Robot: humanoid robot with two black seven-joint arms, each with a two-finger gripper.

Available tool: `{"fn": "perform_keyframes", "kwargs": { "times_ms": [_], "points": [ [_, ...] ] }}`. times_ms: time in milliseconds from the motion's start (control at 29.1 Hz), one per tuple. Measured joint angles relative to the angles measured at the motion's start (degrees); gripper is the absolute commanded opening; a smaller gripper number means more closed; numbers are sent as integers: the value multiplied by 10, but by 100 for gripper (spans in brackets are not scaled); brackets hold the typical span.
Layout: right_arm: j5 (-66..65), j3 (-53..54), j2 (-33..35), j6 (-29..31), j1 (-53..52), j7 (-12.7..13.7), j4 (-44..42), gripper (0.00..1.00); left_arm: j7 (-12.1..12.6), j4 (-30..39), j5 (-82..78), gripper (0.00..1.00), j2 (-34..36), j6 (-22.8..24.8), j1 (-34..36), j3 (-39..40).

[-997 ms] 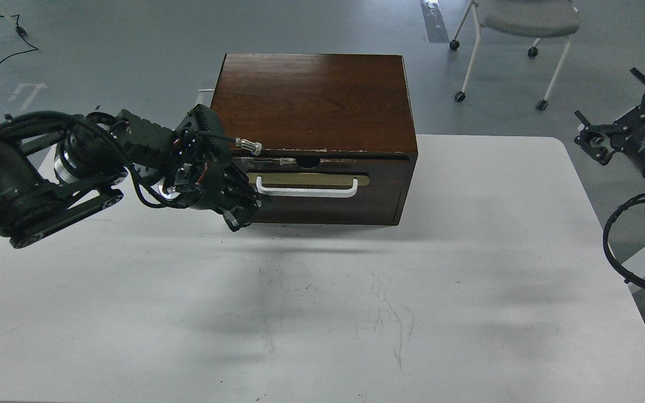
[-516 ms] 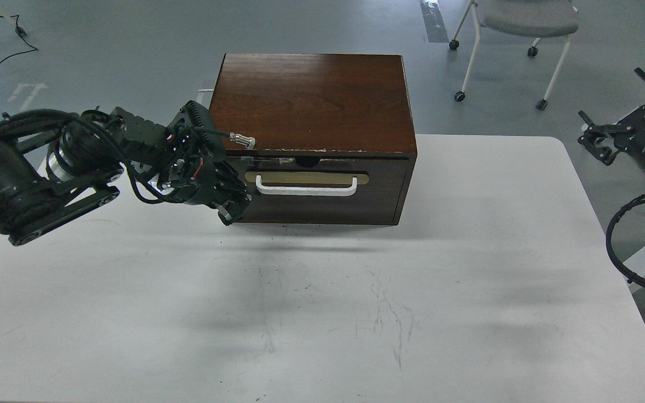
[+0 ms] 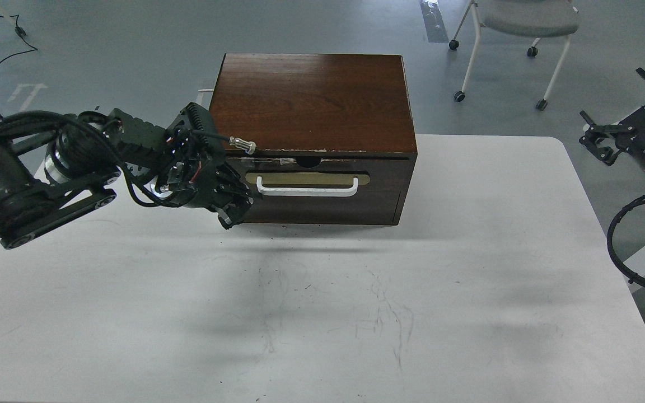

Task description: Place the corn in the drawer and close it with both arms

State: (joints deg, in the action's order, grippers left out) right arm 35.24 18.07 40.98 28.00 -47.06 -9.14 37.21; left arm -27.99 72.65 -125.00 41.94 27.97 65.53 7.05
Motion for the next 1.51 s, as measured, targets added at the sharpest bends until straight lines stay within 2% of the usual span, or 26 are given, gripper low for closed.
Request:
{"fn": "perform_keyframes", "kwargs": {
  "times_ms": [69, 103, 172, 206, 241, 413, 550, 791, 928, 1066, 1135, 1341, 1375, 1513],
  "points": [
    [0, 0, 0, 0, 1, 0, 0, 100, 0, 0, 0, 0, 22, 0, -1, -1],
    [0, 0, 0, 0, 2, 0, -1, 100, 0, 0, 0, 6, 33, 0, -2, -1],
    [0, 1, 0, 0, 2, 0, -3, 100, 0, -1, 9, 63, 57, 0, -2, 2],
    [0, 1, 0, 0, 2, 0, -3, 100, 0, -3, 29, 75, 67, 0, -2, 6],
    [0, 2, 0, 0, 2, -2, -3, 100, 0, -6, 60, 81, 77, 0, -2, 11],
    [0, 21, 0, 0, 1, -7, 0, 100, 0, -27, 308, 95, 114, 0, -1, 52],
    [-1, 33, 1, 0, -6, -7, 1, 100, 0, -64, 488, 98, 120, 0, 0, 60],
    [-8, 44, 0, 0, -15, -6, -2, 100, 0, -125, 759, 98, 113, 0, -8, 60],
    [-8, 71, -2, 0, -15, -7, -10, 100, 0, -172, 911, 98, 83, 0, -30, 60],
    [-6, 129, -19, 0, -15, -12, -40, 100, 0, -253, 1096, 98, 30, 0, -64, 60],
    [-5, 150, -34, 0, -15, -12, -55, 100, 0, -318, 1187, 98, -2, 0, -73, 62],
    [-5, 158, -55, 0, -9, -10, -65, 100, 0, -483, 1336, 98, -91, 0, -87, 70],
    [-5, 159, -59, 0, -8, -9, -66, 100, 3, -505, 1356, 98, -105, 0, -91, 79],
    [3, 167, -98, 0, -4, -6, -88, 100, 57, -571, 1419, 98, -158, 0, -119, 147]
  ]
}}
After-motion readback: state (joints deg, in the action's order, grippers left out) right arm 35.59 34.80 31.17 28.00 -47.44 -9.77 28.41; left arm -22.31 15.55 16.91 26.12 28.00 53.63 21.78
